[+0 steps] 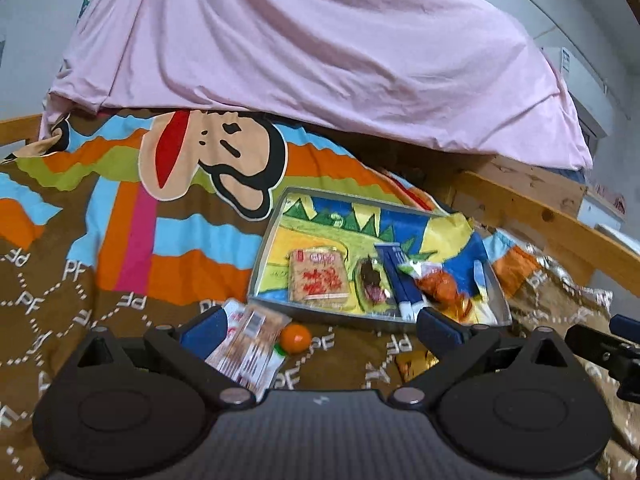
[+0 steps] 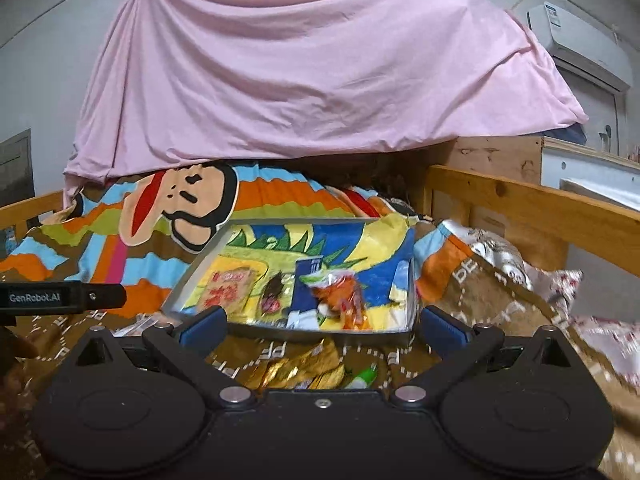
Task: Organize snacks
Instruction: 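Pull both tools back from the tray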
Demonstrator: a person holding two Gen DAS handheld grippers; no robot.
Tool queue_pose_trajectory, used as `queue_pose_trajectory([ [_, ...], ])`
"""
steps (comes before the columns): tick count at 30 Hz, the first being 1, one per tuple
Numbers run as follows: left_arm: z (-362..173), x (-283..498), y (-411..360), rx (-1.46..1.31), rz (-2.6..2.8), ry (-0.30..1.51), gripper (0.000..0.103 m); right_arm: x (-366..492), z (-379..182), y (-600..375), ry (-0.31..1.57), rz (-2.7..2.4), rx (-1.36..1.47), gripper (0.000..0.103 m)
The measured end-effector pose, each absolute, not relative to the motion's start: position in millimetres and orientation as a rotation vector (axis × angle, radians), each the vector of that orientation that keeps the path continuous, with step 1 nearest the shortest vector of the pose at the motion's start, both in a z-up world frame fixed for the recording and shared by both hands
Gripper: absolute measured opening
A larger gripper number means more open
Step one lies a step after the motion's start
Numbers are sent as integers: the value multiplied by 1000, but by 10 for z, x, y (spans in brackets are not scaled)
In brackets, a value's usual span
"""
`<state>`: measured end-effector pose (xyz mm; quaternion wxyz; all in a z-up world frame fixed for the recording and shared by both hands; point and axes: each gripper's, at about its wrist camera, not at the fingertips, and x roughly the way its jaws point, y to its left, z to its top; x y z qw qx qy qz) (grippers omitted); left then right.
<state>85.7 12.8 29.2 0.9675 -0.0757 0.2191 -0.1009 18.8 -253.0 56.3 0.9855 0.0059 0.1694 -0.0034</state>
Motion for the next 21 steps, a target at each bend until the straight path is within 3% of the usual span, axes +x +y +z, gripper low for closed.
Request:
queue_pose_trajectory([
  [11,147,391,70,-110,-194,507,103,-302,355,-2410,491,1,73,102],
  [21,-47,228,78,-55,-154,586,103,-232,188,-2403,588,2,63,102],
])
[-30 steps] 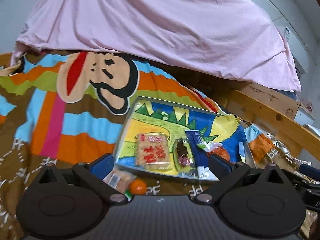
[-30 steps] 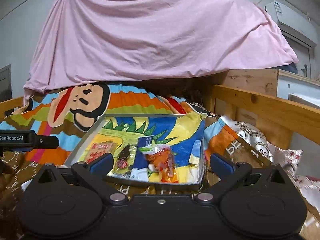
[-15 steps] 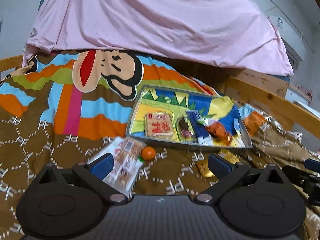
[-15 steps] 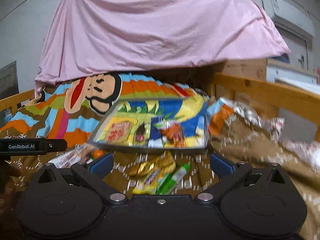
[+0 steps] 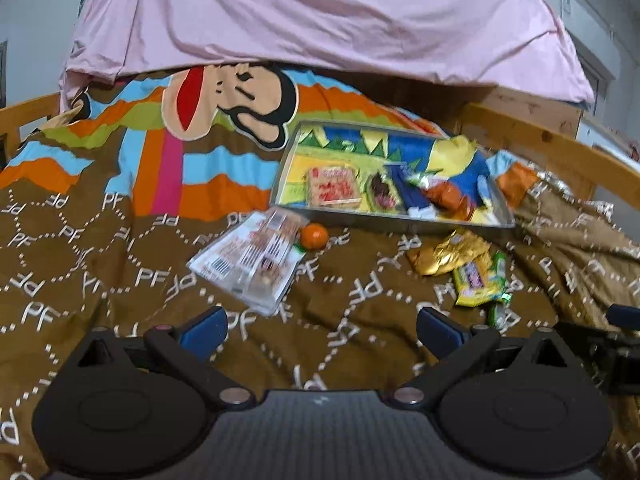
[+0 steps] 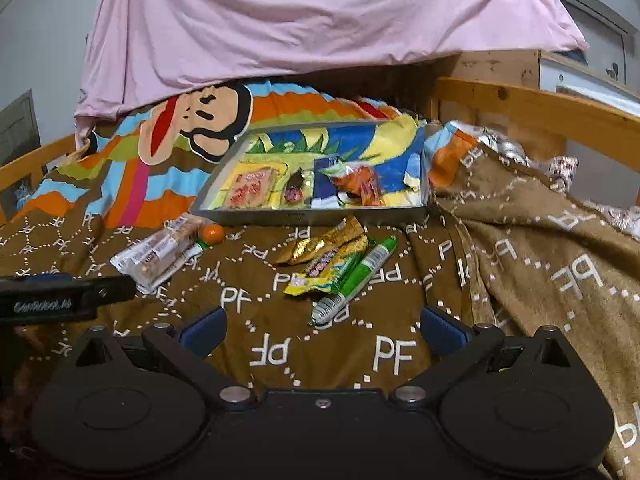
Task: Organize snacks
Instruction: 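Pull both tools back from the tray, then move the left tool toward the gold foil packet while the right tool approaches the green tube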
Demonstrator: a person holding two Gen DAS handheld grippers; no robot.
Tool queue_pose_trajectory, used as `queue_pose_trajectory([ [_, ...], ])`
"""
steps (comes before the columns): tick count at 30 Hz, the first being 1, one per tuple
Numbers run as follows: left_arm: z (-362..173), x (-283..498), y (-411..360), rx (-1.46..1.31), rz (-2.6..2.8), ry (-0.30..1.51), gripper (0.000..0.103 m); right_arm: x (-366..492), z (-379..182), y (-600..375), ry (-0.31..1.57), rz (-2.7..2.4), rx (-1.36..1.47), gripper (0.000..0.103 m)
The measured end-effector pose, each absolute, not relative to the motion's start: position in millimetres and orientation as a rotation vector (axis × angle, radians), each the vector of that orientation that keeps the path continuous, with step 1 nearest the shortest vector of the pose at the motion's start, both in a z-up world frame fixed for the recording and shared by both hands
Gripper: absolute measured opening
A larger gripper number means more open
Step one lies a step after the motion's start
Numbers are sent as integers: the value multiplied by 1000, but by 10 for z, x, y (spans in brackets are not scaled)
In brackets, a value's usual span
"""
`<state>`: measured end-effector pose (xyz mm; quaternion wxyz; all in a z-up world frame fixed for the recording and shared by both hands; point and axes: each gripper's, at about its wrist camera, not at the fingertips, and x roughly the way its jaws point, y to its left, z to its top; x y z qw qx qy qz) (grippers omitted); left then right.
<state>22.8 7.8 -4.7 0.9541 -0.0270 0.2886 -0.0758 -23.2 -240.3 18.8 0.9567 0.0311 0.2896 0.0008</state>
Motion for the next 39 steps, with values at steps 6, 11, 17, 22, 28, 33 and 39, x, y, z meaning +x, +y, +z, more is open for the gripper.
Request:
queue_pose_trajectory([
  [6,-88,225,93,-44,-137,608,103,-207,163,-2437,604,-12,71,102],
  [11,-109,232,76,-31,-140,621,103,-193,156,-2438,607,-11,72,102],
  [17,-124,266,76,-28,-135,632,103,-148,116,-2464,617,-7,82,102],
  [22,-117,320,56,-16,-134,629,103,-74,86,-2511,617,-19,94,102],
  [28,-60,513,13,-12,-128,623,103,73,70,-2552,603,-44,77,102],
  [33,-22,714,-37,-26,-146,625,103,213,42,-2594,595,-66,66,102],
  [39,9,856,-129,-18,-158,612,103,307,0,-2626,582,-81,30,102],
])
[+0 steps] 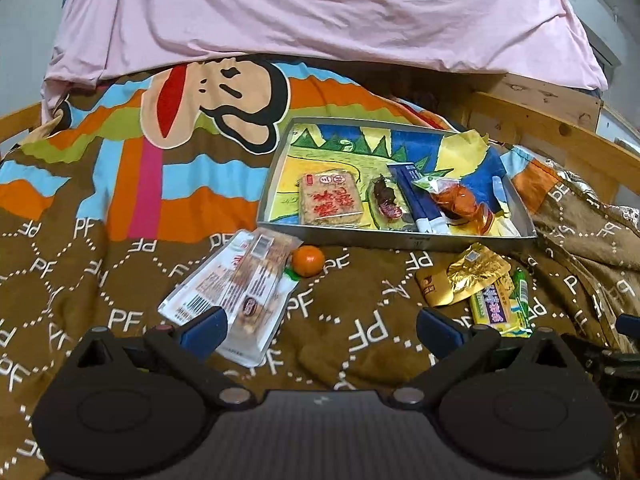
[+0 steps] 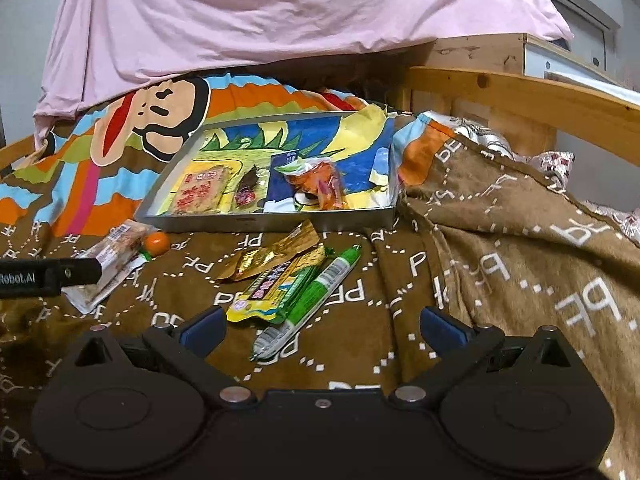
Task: Organize snacks
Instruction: 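Move the left tool toward the gold foil packet while the right tool approaches the green tube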
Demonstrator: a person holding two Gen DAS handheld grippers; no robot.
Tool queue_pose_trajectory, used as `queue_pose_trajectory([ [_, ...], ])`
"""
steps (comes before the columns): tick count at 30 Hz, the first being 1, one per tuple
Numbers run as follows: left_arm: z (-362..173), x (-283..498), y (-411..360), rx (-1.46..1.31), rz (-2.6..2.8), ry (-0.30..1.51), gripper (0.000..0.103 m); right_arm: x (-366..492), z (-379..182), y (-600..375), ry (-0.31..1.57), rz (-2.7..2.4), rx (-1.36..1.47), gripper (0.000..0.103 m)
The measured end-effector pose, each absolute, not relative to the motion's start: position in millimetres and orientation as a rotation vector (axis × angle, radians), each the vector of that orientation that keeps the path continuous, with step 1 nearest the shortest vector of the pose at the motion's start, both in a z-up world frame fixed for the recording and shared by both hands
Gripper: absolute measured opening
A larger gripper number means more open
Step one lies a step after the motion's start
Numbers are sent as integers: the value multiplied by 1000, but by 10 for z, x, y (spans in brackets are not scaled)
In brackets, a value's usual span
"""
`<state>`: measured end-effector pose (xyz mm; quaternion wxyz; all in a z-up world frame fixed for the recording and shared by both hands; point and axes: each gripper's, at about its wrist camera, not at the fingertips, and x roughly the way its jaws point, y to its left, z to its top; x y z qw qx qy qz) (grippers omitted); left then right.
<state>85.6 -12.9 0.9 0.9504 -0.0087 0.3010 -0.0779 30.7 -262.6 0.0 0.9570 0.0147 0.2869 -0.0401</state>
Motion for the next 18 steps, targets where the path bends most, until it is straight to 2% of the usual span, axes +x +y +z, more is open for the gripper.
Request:
queue_pose_trajectory([
  [10,62,1280,-254,-10,-240,695,103,623,-115,-2576,534,-79,-97,102],
  [18,62,1783,-568,140,-443,750,103,851,-344,-2493,633,-26,-97,102],
])
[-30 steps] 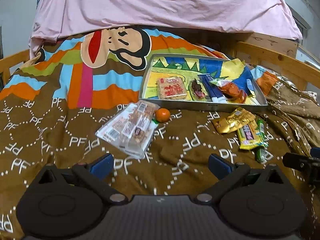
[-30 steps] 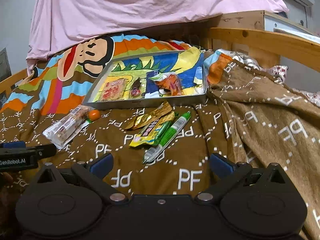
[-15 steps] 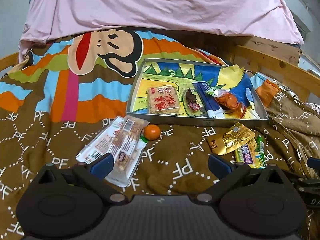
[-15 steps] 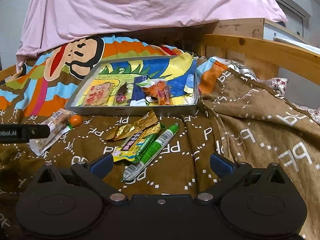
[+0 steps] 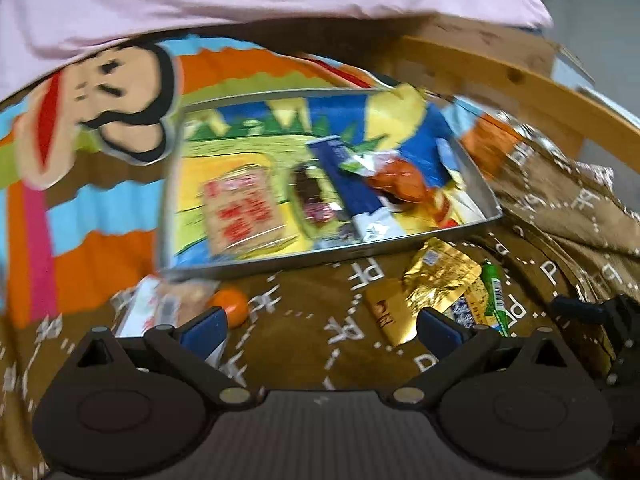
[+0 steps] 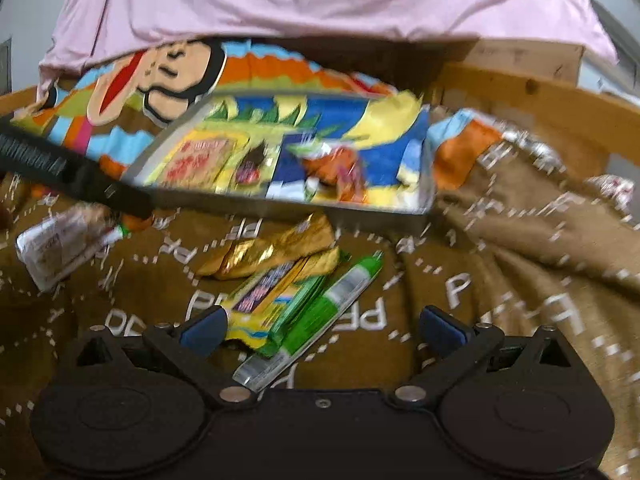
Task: Organize snacks
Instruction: 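Move the left tool toward the gold foil packet while the right tool approaches the green tube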
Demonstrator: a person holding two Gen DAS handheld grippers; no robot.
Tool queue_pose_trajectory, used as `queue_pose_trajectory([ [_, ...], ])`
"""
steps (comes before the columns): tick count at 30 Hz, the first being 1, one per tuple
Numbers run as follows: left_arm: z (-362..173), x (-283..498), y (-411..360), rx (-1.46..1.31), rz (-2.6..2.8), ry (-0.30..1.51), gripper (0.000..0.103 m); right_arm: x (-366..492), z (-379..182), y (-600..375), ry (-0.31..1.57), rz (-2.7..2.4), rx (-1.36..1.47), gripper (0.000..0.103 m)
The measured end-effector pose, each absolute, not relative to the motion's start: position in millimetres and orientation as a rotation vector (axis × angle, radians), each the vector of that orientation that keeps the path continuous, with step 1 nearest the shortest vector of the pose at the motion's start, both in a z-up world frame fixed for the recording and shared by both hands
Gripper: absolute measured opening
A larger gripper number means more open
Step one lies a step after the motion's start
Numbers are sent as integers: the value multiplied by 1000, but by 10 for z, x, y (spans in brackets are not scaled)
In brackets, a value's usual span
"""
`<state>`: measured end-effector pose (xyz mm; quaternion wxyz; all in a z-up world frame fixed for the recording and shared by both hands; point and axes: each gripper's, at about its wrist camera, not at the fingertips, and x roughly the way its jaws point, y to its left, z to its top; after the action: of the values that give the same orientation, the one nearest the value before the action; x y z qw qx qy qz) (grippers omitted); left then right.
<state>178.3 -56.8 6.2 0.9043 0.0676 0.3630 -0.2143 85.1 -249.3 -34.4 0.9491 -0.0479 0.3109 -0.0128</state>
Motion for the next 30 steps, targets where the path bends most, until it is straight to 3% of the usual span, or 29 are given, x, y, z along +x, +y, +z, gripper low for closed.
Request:
queue_pose_trajectory([
  [7,-80,2108,-873,203,-596,775,103,861,-412,-2388,649,1,-138,102],
  [12,-207,2240,-1050,289,-727,806,103,822,-398,-2383,636,-91,-204,92],
  [21,-346,2361,-1348,483,-877,802,102,759,-391,-2427,596,-212,-305,87],
  [25,-416,2353,-1408,539,-919,781,98,739,-419,-2385,530,-261,-419,87],
  [28,-454,2386,-1434,560,-932,794,90,754,-433,-2390,531,-243,-425,83],
  [30,-465,2421,-1427,555,-950,815,83,760,-449,-2381,531,-217,-430,73],
])
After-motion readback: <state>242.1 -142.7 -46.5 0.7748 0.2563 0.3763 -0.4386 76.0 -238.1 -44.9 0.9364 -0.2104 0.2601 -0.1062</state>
